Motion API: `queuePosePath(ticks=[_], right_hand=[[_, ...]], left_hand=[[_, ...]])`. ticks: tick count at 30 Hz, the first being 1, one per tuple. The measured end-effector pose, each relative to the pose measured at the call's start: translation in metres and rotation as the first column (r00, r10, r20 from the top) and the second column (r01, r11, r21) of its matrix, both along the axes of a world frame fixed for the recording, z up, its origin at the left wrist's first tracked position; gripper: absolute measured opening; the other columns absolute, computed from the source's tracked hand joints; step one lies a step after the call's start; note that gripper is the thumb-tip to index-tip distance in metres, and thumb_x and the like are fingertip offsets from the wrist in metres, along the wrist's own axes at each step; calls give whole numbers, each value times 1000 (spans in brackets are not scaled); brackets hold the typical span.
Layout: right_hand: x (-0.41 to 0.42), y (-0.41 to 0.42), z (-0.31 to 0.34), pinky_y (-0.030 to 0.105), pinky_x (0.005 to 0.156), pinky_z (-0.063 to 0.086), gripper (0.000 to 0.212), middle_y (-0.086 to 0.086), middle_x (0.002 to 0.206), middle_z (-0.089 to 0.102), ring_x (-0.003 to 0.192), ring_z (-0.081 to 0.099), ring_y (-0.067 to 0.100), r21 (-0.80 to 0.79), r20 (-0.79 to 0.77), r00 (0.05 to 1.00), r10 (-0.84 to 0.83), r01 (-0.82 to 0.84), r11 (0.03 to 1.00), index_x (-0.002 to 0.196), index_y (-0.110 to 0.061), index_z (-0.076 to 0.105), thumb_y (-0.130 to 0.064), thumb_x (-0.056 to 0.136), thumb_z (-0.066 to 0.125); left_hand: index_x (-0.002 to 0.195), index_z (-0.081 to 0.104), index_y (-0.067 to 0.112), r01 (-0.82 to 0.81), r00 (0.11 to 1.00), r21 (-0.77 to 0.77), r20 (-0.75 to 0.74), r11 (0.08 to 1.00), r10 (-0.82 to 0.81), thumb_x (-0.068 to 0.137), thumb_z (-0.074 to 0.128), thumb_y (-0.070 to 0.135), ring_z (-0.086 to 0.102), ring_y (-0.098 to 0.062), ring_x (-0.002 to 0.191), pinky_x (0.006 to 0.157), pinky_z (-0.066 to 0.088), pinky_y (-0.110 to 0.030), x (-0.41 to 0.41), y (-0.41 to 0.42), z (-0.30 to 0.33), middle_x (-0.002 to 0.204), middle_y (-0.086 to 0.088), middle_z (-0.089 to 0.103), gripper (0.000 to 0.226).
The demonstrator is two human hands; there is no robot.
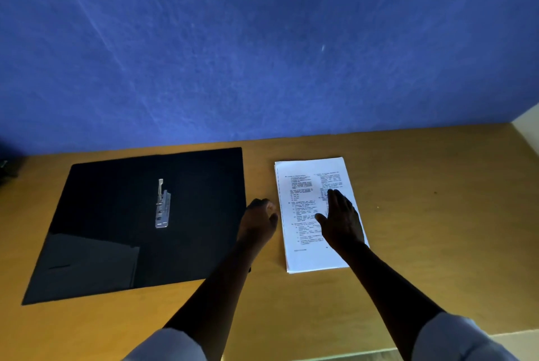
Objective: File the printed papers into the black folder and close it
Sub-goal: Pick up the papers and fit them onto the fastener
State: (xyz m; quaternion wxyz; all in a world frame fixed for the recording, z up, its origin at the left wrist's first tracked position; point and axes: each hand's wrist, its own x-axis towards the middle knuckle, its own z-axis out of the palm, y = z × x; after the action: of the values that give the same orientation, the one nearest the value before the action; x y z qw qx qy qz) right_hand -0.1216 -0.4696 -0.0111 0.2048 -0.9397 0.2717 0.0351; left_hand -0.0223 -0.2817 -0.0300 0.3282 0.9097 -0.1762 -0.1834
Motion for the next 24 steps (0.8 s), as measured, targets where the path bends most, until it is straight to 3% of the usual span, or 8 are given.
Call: queuePosePath(ticks=[11,20,24], right_hand=[[-6,-47,-14,48,112,39,92,13,155,36,140,36,34,29,-99,994,-45,48,998,155,-8,21,-45,87,72],[-5,-47,-20,48,109,41,100,14,158,32,142,34,35,-21,-136,990,-23,20,1000,155,-11,21,-53,81,74],[-5,-45,-21,50,110,41,99,16,159,30,143,33,36,-31,-147,989,-21,17,999,155,-12,21,-52,81,74]], left_hand=[[115,59,11,-170,983,246,-19,954,180,97,51,28,59,-26,104,83,57,-42,-2,-47,6,120,-9,51,26],[111,61,7,-303,934,242,-118,922,338,96,49,28,61,-30,102,78,48,-34,-5,-76,21,119,-10,54,29],[106,63,7,-326,915,249,-159,912,370,94,51,27,65,-30,97,83,58,-39,-4,-81,24,113,-11,61,27]])
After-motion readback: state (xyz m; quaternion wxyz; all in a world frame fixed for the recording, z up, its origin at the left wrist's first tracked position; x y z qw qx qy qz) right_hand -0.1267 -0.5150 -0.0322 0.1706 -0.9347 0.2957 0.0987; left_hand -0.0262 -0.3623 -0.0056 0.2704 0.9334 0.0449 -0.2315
